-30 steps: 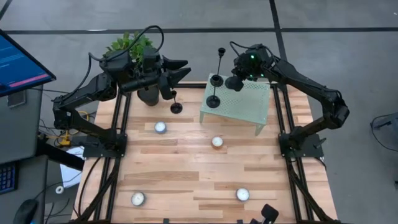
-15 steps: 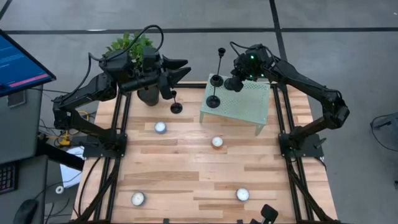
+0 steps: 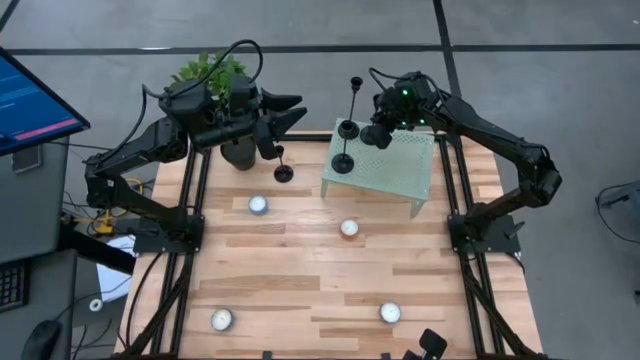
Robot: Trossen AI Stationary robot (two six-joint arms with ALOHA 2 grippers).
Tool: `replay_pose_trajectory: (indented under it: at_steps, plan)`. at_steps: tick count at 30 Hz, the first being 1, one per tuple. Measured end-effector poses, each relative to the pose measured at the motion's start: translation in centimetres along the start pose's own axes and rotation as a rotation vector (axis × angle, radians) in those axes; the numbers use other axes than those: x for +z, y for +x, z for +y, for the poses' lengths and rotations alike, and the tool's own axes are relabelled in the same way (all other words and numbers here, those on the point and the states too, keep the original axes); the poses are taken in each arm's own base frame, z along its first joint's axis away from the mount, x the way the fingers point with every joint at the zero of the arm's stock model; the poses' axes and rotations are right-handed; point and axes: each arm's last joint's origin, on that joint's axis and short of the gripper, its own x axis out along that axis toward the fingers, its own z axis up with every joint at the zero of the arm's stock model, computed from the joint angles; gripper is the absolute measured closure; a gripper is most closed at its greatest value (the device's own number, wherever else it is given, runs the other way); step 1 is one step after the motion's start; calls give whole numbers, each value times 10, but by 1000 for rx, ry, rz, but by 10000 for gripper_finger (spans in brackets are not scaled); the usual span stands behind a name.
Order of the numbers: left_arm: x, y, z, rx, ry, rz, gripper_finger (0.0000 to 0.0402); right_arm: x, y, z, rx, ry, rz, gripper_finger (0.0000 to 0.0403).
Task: Pick & Place candle stick holders
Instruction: Put the candle holder on the shelf
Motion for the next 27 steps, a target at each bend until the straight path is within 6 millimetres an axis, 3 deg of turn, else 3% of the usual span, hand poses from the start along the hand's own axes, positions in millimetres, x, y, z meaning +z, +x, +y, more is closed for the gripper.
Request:
replay_pose_trajectory:
  at_steps: [7, 18, 22, 27]
  plan:
    - [0, 0, 0, 0, 0, -1, 215, 0, 0, 0, -1, -2, -3, 300]
    - [0, 0, 0, 0, 42, 1, 215, 4, -18, -1, -39, -9, -57, 181]
    - [-5, 0, 1, 12, 96, 56, 215, 2, -39, -2, -49, -7, -80, 171]
    - [-27, -4, 9, 118, 142, 272, 215, -4, -83, 1, -59, -2, -140, 181]
